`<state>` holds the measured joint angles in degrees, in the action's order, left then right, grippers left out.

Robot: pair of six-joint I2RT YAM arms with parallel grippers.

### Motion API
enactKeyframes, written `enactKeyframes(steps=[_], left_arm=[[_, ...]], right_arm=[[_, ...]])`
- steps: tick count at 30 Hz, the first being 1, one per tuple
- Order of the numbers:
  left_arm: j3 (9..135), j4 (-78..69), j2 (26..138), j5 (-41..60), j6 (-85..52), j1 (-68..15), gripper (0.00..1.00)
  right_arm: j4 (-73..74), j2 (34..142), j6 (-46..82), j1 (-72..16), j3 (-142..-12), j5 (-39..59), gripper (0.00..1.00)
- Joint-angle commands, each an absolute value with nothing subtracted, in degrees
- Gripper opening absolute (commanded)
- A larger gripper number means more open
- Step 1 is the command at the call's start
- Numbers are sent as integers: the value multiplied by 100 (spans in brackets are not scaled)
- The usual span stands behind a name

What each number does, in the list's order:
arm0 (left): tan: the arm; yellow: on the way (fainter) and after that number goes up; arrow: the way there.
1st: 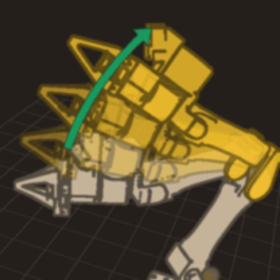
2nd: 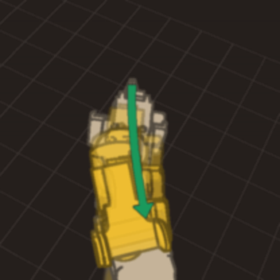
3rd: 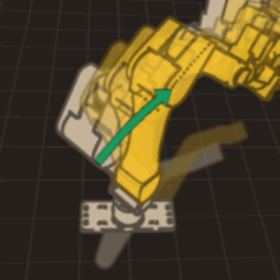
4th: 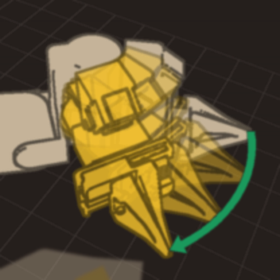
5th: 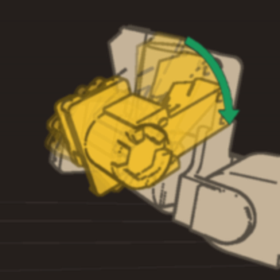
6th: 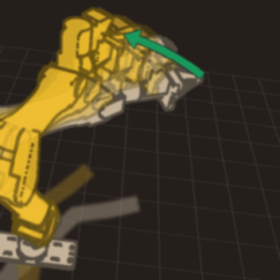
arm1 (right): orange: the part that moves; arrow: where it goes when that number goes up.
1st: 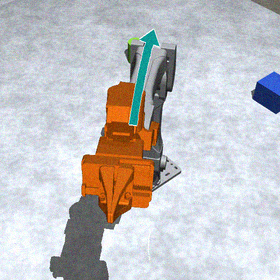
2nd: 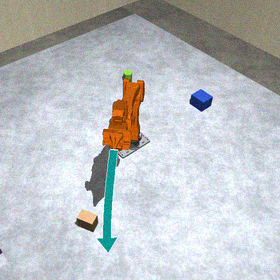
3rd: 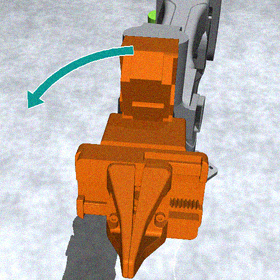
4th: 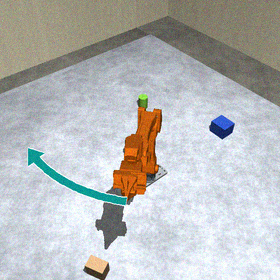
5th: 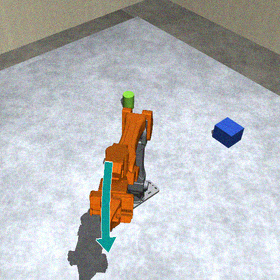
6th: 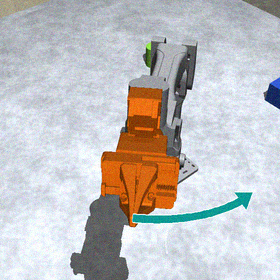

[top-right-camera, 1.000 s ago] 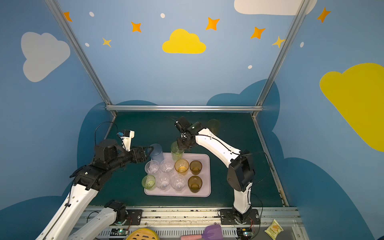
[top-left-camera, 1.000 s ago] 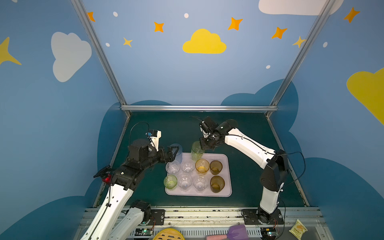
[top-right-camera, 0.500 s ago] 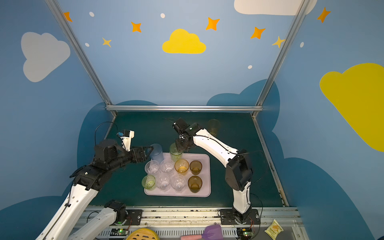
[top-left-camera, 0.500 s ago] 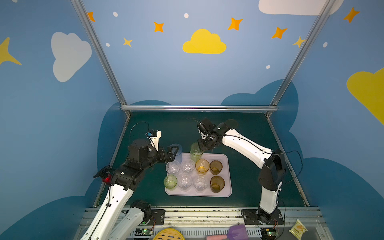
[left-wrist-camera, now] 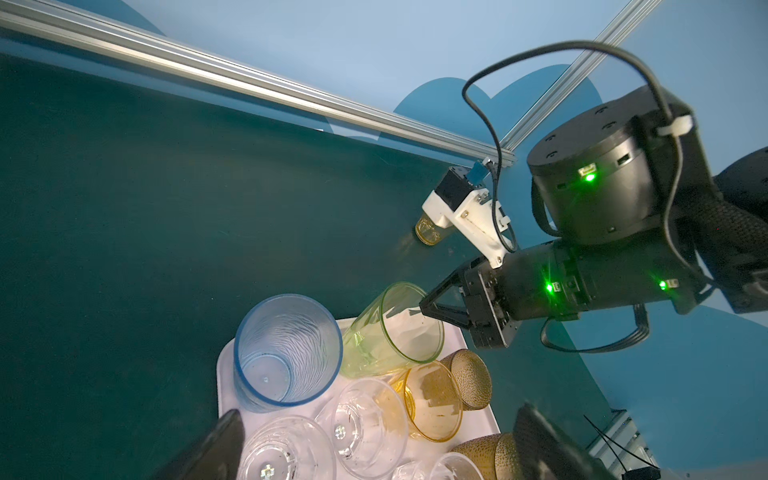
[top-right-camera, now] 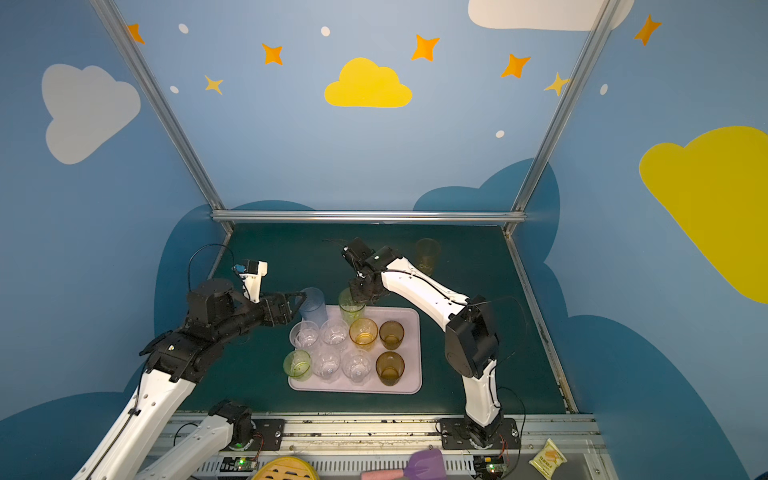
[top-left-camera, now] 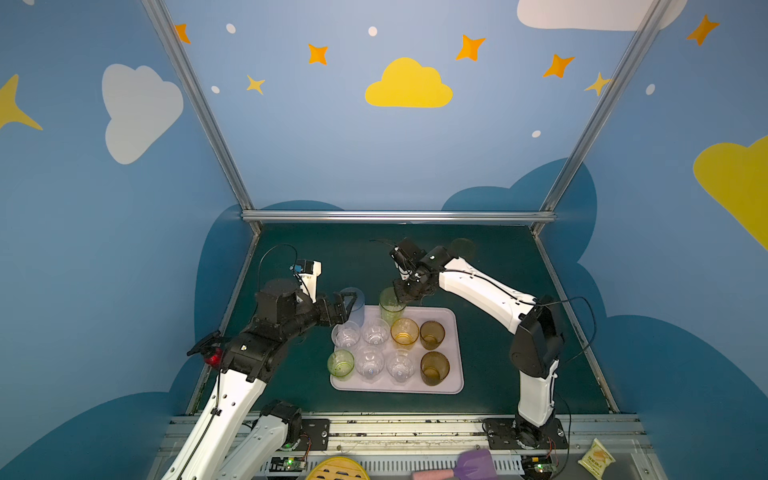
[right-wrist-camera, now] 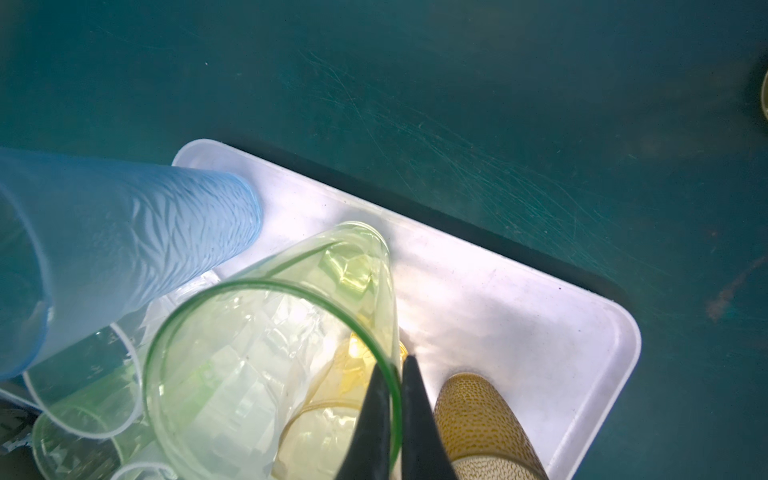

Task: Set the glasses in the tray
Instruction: 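Lower the green glass onto the tray beside the blue cup with the right gripper, then open the right gripper and draw it back from the green glass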

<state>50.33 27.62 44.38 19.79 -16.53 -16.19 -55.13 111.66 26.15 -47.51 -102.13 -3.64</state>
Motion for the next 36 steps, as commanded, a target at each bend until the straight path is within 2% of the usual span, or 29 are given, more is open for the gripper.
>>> enactKeyframes(steps=[1,10,18,28,31,36], left_arm=[[5004,2734,4420,1917,-1626,-1634,100],[5006,2734,4423,1885,-1612,-1635,100],[5010,2748,4403,1872,-1617,-1635,100],[5011,2757,4396,1863,-1621,-1635,100],[5010,2760,4395,1853,-1617,-1635,100],[5028,2795,4369,1863,-1589,-1646,100]], right_arm=[[-5598,11239,2662,-4798,-10389,-378,0],[-5607,11345,2667,-4801,-10400,-303,5],[-5597,11270,2698,-4806,-10414,-298,31],[-5606,11134,2700,-4793,-10466,-346,54],[-5606,11085,2708,-4794,-10485,-384,68],[-5607,10937,2755,-4764,-10507,-549,77]])
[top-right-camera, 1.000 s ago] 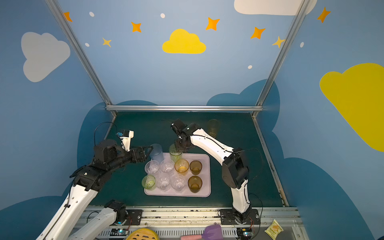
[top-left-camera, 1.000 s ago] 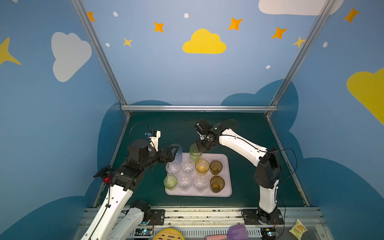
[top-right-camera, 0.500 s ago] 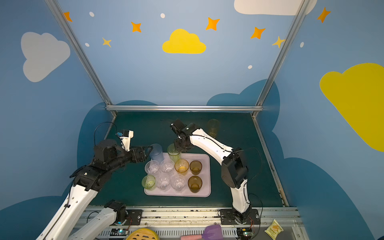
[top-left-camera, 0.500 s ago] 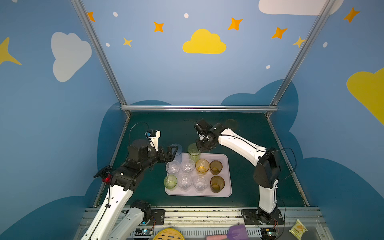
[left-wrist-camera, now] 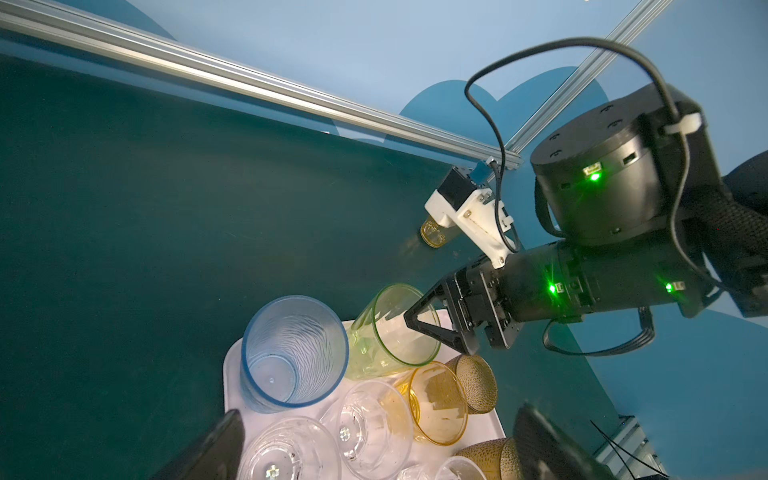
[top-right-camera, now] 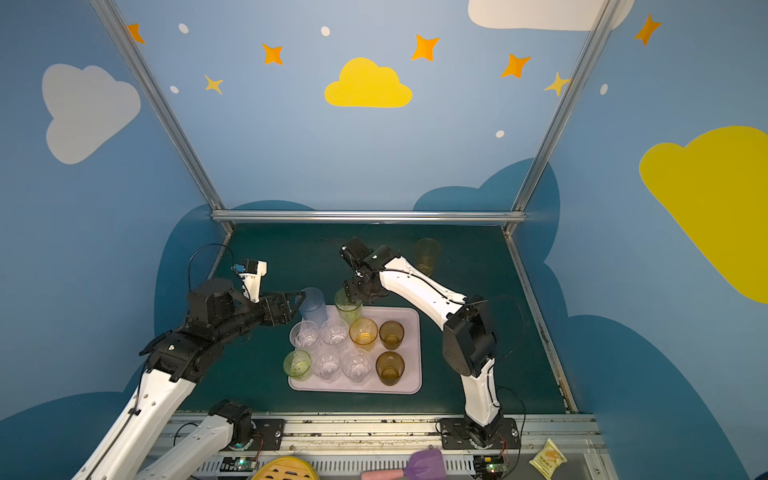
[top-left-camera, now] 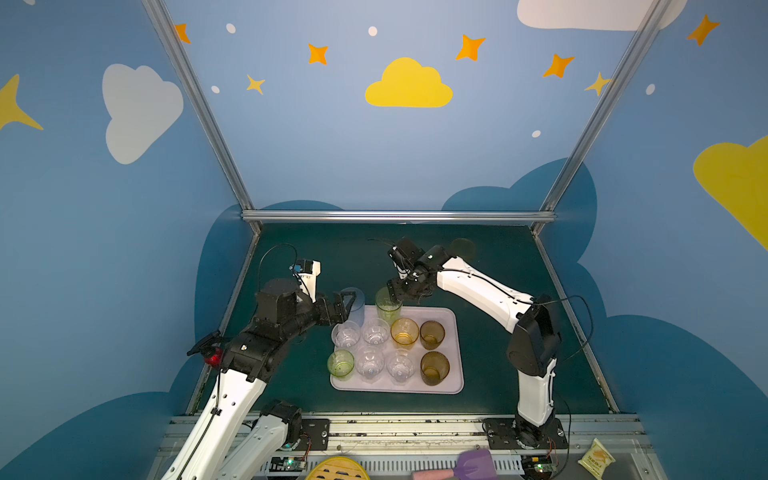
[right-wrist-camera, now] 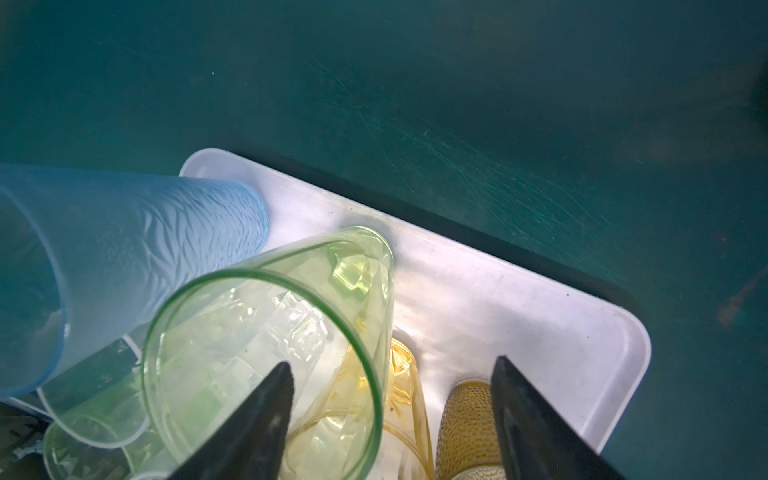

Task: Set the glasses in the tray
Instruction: 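Open the right gripper and draw it back from the green glass, then reach the right gripper to the yellow glass lying beyond the tray and grasp it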

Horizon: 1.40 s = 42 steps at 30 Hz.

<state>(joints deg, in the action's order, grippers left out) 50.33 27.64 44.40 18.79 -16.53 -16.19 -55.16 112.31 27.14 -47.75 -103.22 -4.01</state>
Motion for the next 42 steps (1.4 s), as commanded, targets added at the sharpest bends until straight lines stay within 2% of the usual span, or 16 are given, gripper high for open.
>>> enactKeyframes(steps=[1,6,18,30,36,42], left_arm=[[5030,2791,4360,1871,-1591,-1642,100],[5019,2773,4333,1801,-1584,-1644,100],[5044,2633,4471,1654,-1678,-1646,100],[5105,2699,4418,1341,-1654,-1638,100],[5056,2607,4309,1684,-1757,-1641,100],[5063,2499,4164,2085,-1928,-1640,100]], right_arm=[[-5605,10898,2764,-4753,-10512,-559,79],[-5591,10645,2812,-4708,-10440,-683,83],[-5207,9509,2865,-4341,-9574,-806,83],[-5047,8565,2883,-3132,-8837,-590,83],[-5018,8351,2892,-2614,-8791,-574,83],[-4936,8594,2943,-2224,-8880,-515,82]])
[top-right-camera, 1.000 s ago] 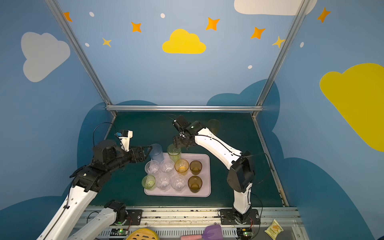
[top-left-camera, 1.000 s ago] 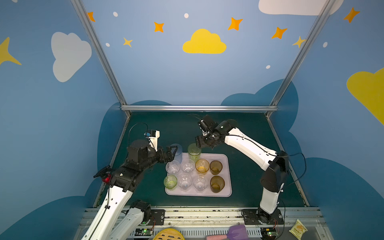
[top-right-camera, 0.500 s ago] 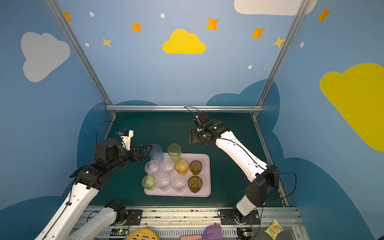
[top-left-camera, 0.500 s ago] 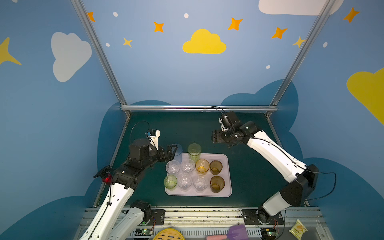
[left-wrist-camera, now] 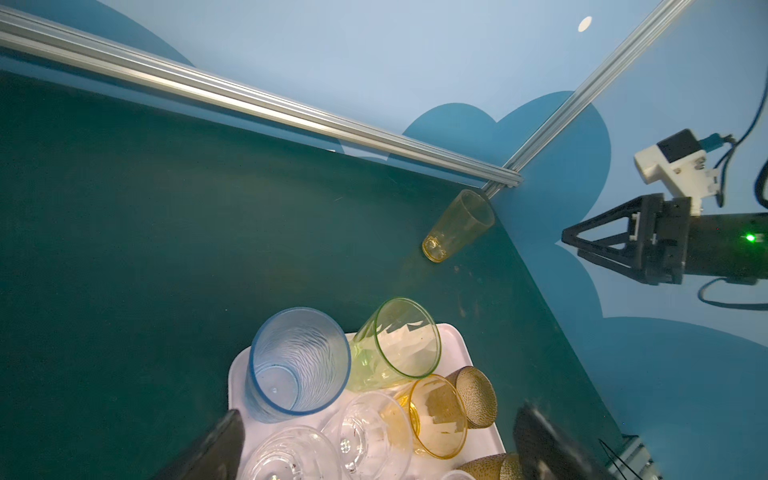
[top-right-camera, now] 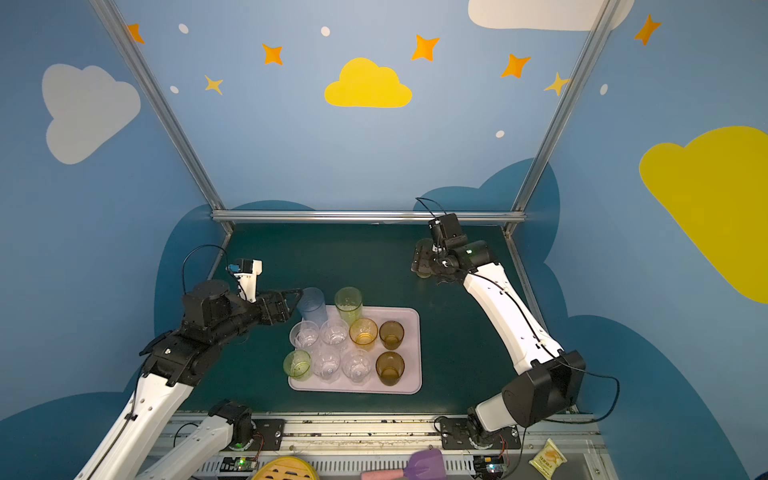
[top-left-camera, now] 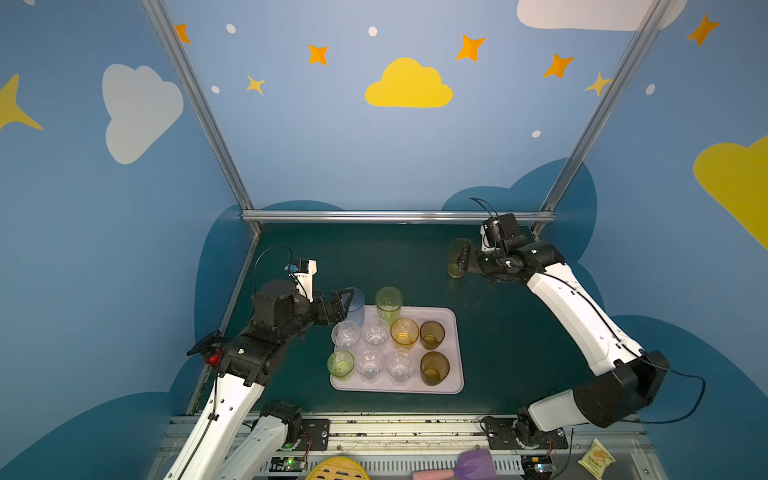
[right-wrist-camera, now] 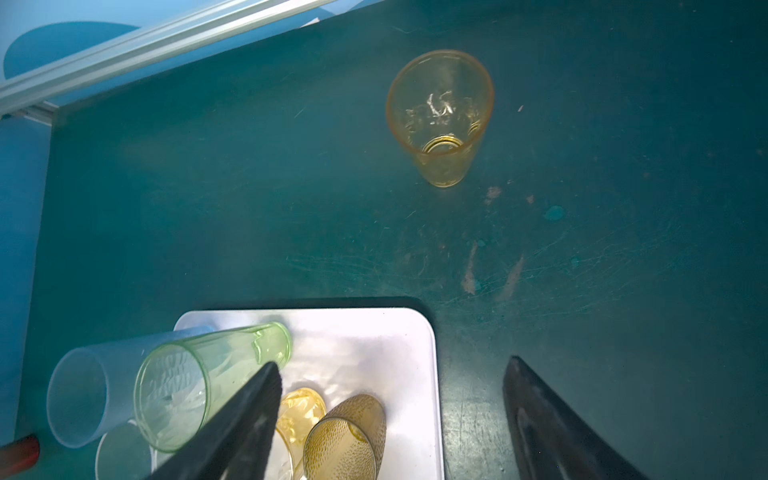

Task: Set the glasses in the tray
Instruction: 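Reach the right gripper to the yellow glass lying beyond the tray and grasp it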

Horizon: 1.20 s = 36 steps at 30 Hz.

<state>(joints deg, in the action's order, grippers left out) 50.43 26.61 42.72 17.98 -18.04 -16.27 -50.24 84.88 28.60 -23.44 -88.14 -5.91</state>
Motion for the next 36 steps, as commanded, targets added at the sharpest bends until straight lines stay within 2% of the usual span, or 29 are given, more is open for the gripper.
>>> enactKeyframes(steps=[1,9,12,15,18,27,30,36], left_arm=[[5059,2478,4134,2171,-1986,-1645,100],[4765,1996,3988,2644,-3306,-1661,100],[4706,1837,4088,2751,-3719,-1711,100],[4762,1823,4221,2815,-3746,-1799,100],[4892,1879,4303,2747,-3707,-1878,100],[5106,1769,4604,2496,-3757,-1994,100],[5166,1755,4756,2495,-3761,-2011,100],[5192,1647,4969,2483,-3823,-2064,100]], right_arm=[[-4871,8674,2943,-2156,-8902,-499,82],[-4633,9587,3049,-1580,-9397,-207,77],[-4571,10027,3111,-1379,-9712,32,72],[-4570,10433,3137,-1261,-10068,214,68],[-4557,10750,3146,-1192,-10368,216,59],[-4615,11346,3184,-946,-10694,125,54],[-4632,11417,3130,-940,-10643,26,47],[-4526,11528,3103,-912,-10490,134,40]])
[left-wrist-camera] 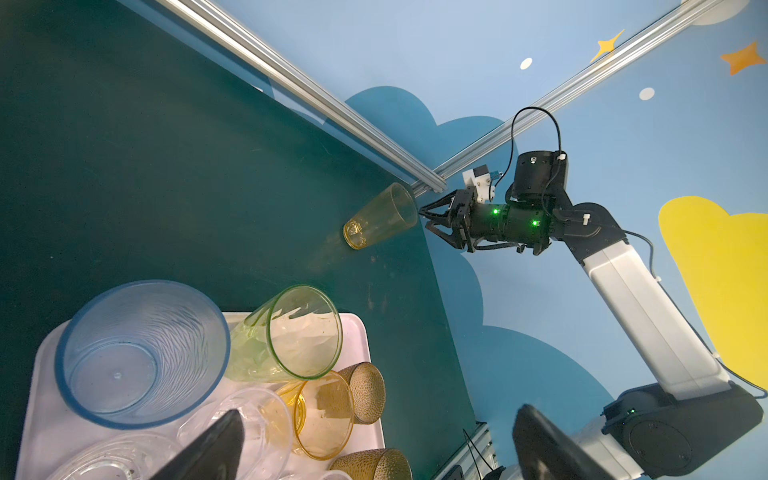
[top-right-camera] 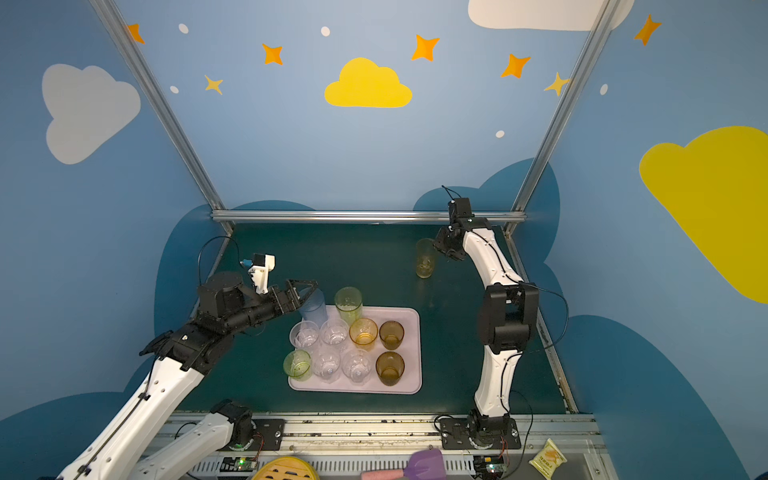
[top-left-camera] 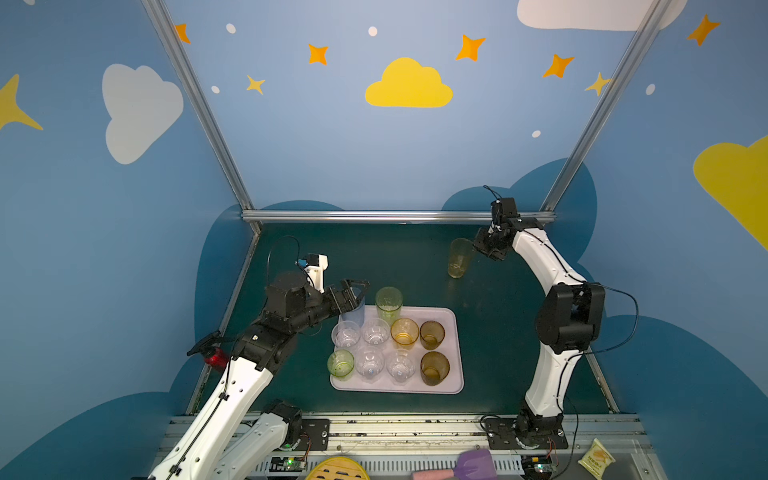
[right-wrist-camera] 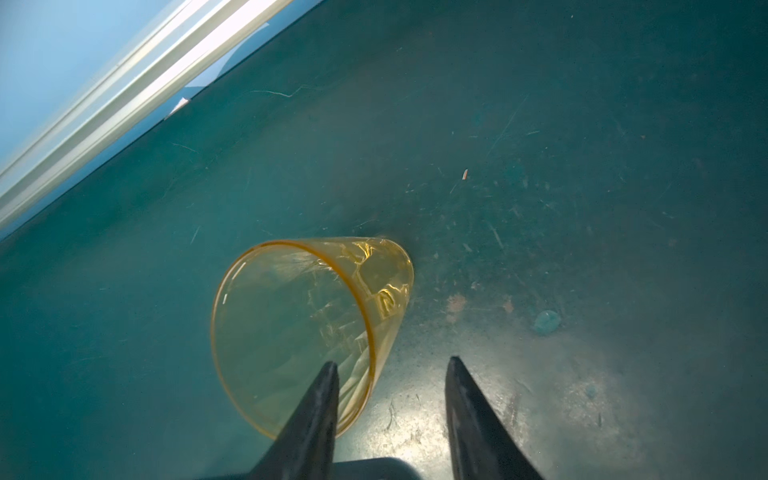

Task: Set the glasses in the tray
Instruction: 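Reach the right gripper to the yellow glass lying beyond the tray and grasp it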

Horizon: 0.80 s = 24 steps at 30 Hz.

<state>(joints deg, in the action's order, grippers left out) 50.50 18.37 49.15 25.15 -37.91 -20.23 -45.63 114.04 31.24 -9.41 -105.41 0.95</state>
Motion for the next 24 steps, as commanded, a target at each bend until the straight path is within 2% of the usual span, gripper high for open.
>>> enactKeyframes(steps=[1,10,20,24], left_arm=[[5194,1648,4990,2482,-3823,-2066,100],[5173,1696,4992,2396,-3812,-2114,100],[5180,1704,5015,2384,-3803,-2132,100],[5169,1714,5001,2374,-3797,-2135,100]], right_arm=[[-4512,11538,3103,-914,-10486,168,39],[-4397,11643,3094,-923,-10418,299,30],[-4405,11588,3103,-932,-10321,255,14],[-4386,11549,3094,-932,-10274,279,12]])
